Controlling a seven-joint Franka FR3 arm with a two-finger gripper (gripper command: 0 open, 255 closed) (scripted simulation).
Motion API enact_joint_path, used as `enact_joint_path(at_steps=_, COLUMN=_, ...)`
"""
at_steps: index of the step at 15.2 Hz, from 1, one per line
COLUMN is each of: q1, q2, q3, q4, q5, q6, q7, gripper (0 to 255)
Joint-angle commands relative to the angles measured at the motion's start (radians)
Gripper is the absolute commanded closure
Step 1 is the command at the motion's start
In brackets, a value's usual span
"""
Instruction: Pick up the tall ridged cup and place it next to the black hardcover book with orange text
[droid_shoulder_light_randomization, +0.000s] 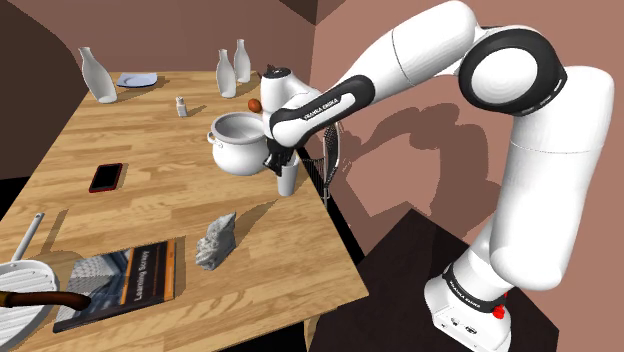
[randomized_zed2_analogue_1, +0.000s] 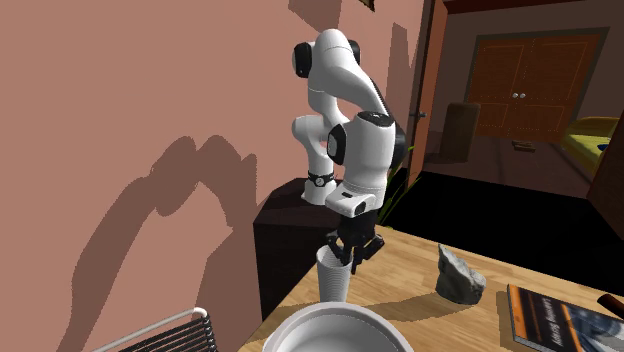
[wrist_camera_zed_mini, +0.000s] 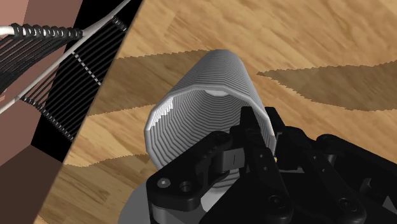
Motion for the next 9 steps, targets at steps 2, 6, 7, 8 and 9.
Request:
enact_joint_path(at_steps=2, q1=-0.002, q2=-0.02, q3=0.003, q4=0.007, q5=0.007, q6=-0.027, q7=-0.007, gripper=255)
enact_joint_path(at_steps=6, q1=-0.004, q2=-0.05, q3=0.007, q4=0.022, q5=0.017, q6=-0.07, q7=-0.017, gripper=255)
enact_joint_path(at_steps=7, q1=-0.005, q2=-0.057, q3=0.008, q4=0.026, q5=0.02, q6=-0.081, q7=-0.019, gripper=255)
enact_joint_path(at_steps=8, q1=-0.005, q2=-0.064, q3=0.009, q4=0.03, q5=0.022, q6=-0.092, q7=-0.021, gripper=255)
enact_joint_path(at_steps=9, q1=-0.006, q2=-0.071, q3=0.01, q4=0.035, q5=0.025, q6=-0.103, q7=-0.024, gripper=255)
